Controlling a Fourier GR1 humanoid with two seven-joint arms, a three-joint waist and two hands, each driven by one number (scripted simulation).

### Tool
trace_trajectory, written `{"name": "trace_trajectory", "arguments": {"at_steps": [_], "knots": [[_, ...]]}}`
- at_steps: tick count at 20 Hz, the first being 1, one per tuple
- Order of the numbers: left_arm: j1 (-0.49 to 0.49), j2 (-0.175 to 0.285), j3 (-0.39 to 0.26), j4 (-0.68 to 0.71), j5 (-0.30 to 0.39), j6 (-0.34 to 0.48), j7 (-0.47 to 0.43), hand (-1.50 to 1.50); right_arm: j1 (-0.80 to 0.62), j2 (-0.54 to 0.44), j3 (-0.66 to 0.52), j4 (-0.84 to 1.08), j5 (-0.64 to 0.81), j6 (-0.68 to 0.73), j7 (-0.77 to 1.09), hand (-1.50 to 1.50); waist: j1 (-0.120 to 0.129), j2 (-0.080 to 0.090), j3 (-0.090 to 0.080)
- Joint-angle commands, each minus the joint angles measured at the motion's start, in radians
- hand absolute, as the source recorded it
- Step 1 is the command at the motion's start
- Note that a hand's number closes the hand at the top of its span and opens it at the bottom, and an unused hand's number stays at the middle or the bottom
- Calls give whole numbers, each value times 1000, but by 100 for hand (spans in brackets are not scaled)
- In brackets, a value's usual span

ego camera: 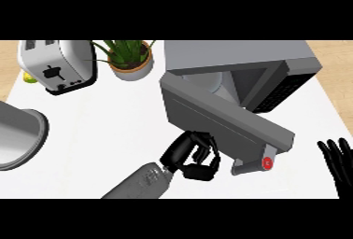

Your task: Pick up the milk, place it into the microwave and close the microwave

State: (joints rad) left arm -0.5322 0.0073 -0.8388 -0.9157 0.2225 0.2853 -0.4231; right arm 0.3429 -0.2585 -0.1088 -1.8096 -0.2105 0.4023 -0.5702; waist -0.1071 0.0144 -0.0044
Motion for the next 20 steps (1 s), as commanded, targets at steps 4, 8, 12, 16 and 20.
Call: {"name": "trace_trajectory", "arguments": {"at_steps": [4,8,12,16,20], "knots": [[-50,-7,-91,-1,193,105,-72,150,17,-9,30,-126,-72,26,100,-150,-43,11,-3],[-102,-7,-100,-41,263,203,-66,150,-24,-76,-2,-160,-97,48,149,-150,-69,15,-4],[-135,-7,-59,-32,344,300,-100,150,-21,-97,2,-165,-92,69,155,-150,-91,20,-4],[-206,-7,-45,2,404,379,-76,150,-54,-121,-33,-184,-111,63,167,-150,-111,23,-1],[-266,-7,-42,11,473,421,-54,-150,-107,-144,-62,-192,-144,47,204,-150,-123,31,-2]]}}
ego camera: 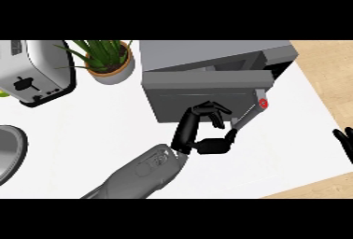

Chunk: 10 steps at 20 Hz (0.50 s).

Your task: Pick up the milk, place it into the microwave and close the microwave

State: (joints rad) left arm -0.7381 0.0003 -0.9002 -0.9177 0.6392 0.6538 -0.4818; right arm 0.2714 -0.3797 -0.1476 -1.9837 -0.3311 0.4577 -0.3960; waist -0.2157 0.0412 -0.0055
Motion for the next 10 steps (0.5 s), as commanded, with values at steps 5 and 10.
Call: {"name": "trace_trajectory", "arguments": {"at_steps": [5,10], "knots": [[-102,0,43,75,106,98,29,-150,-118,-145,-161,-64,145,-58,-10,150,-47,8,-3],[-127,0,76,52,185,137,-13,-150,-160,-173,-186,-46,194,-83,-14,150,-49,25,-1]]}}
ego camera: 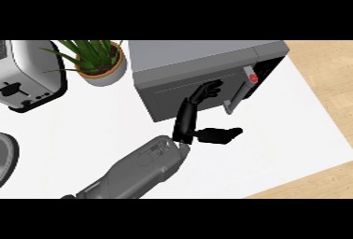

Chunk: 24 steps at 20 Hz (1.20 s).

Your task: Pick up the milk, place it into the microwave and close the microwave

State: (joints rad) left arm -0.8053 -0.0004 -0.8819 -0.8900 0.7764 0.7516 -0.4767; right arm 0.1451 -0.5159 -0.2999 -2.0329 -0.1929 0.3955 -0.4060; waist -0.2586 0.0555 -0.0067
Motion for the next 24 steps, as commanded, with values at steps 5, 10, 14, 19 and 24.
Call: {"name": "trace_trajectory", "arguments": {"at_steps": [5,10,14,19,24], "knots": [[-67,0,63,44,100,54,-46,-150,-74,-46,-37,13,59,-35,5,150,1,22,2],[-71,0,55,45,151,49,-66,-150,-111,-66,-47,35,67,-40,10,150,-2,27,3],[-81,0,42,52,169,57,-94,-150,-150,-71,-37,46,71,-49,21,150,9,33,2],[-103,0,41,78,197,49,-115,-150,-173,-83,-42,77,72,-46,19,150,3,34,5],[-89,0,26,67,217,35,-144,-150,-173,39,33,147,-134,5,38,-150,16,45,12]]}}
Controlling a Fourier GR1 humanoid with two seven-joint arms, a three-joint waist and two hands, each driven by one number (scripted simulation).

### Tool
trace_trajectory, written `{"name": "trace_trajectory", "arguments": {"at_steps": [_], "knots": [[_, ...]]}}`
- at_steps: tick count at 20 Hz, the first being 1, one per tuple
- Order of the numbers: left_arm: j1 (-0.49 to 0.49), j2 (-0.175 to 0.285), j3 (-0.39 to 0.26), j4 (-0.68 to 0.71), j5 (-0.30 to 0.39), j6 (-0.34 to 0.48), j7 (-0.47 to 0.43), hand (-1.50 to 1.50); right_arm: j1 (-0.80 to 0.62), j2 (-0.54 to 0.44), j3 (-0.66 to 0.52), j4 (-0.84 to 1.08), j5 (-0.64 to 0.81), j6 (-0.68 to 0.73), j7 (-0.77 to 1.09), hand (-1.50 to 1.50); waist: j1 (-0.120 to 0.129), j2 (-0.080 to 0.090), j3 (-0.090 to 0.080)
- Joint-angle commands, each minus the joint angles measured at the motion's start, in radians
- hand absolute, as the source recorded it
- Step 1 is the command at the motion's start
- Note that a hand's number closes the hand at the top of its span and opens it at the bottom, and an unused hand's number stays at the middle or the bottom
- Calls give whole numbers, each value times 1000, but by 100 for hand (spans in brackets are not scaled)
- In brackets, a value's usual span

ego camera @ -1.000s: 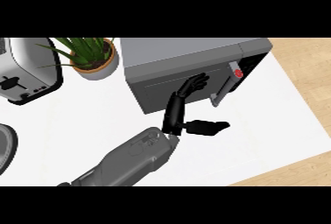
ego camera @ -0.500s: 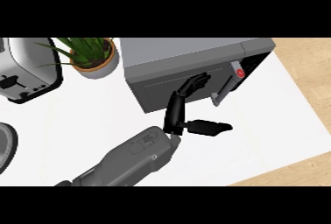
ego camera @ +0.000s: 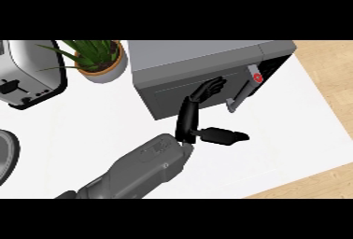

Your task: Pick up the milk, place it into the microwave and close the microwave

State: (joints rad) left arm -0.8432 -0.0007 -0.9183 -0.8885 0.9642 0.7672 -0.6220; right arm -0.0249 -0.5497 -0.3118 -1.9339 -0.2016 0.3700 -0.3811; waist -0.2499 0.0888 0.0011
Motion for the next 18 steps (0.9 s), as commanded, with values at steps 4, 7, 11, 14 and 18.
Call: {"name": "trace_trajectory", "arguments": {"at_steps": [4,7,11,14,18], "knots": [[-58,1,56,85,50,15,-16,-150,-18,71,50,96,-179,52,45,-150,-1,17,0],[-67,1,62,97,61,3,-31,-150,-34,61,42,127,-224,74,56,-150,-1,14,-1],[-64,1,50,101,84,13,-39,-150,-55,42,43,160,-266,98,85,-150,-14,11,-2],[-70,1,54,110,95,9,-52,-150,-76,24,29,192,-294,117,89,-150,-11,11,-1],[-70,1,48,113,107,4,-74,-150,-101,11,20,234,-327,139,90,-150,-14,18,1]]}}
